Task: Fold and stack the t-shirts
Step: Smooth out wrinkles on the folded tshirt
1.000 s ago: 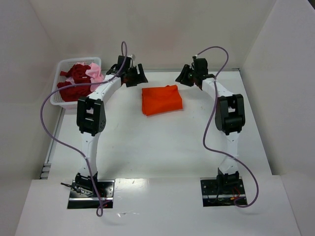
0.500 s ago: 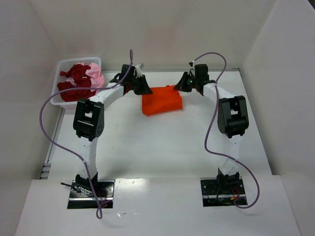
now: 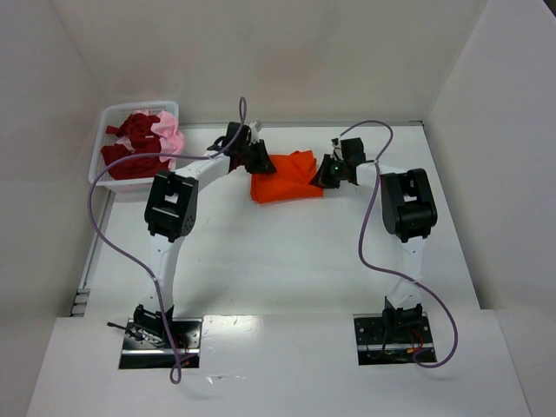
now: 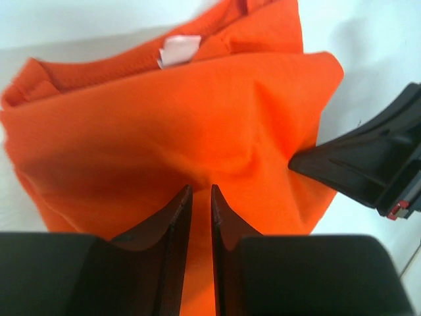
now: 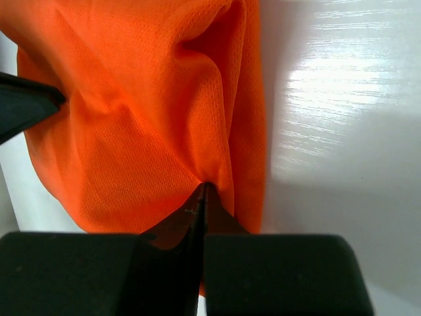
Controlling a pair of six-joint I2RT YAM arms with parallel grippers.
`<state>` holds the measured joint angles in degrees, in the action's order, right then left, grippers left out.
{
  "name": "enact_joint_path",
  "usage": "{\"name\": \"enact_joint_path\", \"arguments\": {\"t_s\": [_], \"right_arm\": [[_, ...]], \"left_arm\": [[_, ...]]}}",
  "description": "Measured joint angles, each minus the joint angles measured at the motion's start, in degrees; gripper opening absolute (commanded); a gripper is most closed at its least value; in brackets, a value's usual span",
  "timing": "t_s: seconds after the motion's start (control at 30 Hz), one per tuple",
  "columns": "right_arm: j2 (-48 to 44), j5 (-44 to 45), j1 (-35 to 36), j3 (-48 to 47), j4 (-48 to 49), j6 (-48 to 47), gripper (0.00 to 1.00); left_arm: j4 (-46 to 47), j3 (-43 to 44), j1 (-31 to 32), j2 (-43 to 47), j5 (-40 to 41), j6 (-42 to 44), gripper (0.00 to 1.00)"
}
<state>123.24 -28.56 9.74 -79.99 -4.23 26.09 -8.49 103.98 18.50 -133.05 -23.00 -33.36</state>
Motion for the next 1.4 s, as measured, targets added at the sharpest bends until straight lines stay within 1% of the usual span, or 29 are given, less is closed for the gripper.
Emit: {"name": "enact_joint_path", "arguments": {"t_s": [0.07, 0.2, 0.23, 0.33, 0.43, 0.63, 0.83, 1.0, 1.07, 1.13, 1.17, 1.23, 1.4], "right_arm": [[-0.26, 0.31, 0.00, 0.42, 0.42, 0.02, 0.01], [-1.11, 1.22, 0.00, 1.16, 0.37, 0.00, 0.01], [-1.31, 1.40, 0.00, 1.18, 0.31, 0.00, 0.03], [-1.84, 1.97, 0.00, 0.72, 0.09, 0.15, 0.06], [-1.84, 2.05, 0.00, -2.12, -0.50, 0.24, 0.06], [-0.52, -0.63, 0.00, -11.69, 0.63, 1.49, 0.06], [3.74, -4.15, 0.09, -13.81, 2.27, 3.08, 0.04], [9.49, -5.66, 0.24, -14.03, 1.92, 3.65, 0.03], [10.78, -5.88, 0.24, -14.12, 1.51, 3.65, 0.03], [11.65, -6.45, 0.24, -15.54, 1.09, 3.48, 0.03], [12.20, -6.45, 0.26, -16.81, 0.87, 3.21, 0.03], [13.57, -6.43, 0.26, -19.67, 0.61, 2.64, 0.03], [17.57, -6.43, 0.26, -25.75, -0.52, 1.42, 0.03]], "left_arm": [[0.04, 0.48, -0.39, -0.33, 0.17, -0.02, 0.25], [0.04, 1.01, -0.74, -0.35, -0.68, 0.09, 0.30], [0.04, 1.05, -0.83, -0.35, -1.18, 0.17, 0.32], [-0.09, 0.96, -0.90, -0.24, -2.82, 0.48, 0.34], [-0.28, -1.07, -0.74, 1.31, -4.20, 1.03, 0.34], [-0.33, -8.83, -0.55, 8.55, -7.39, 1.73, 0.34], [0.85, -10.91, 0.87, 11.23, -10.49, 1.70, 0.34], [2.75, -12.31, 3.69, 11.23, -11.82, 1.40, 0.25], [4.00, -13.73, 5.03, 11.23, -11.34, 1.16, 0.19], [4.74, -15.41, 6.19, 11.21, -9.97, 0.35, 0.16], [4.94, -16.20, 6.78, 11.21, -8.98, 0.04, 0.16], [5.38, -17.55, 7.69, 11.06, -7.34, -0.61, 0.12], [6.75, -20.17, 8.02, 9.44, -4.33, -2.69, 0.12]]}}
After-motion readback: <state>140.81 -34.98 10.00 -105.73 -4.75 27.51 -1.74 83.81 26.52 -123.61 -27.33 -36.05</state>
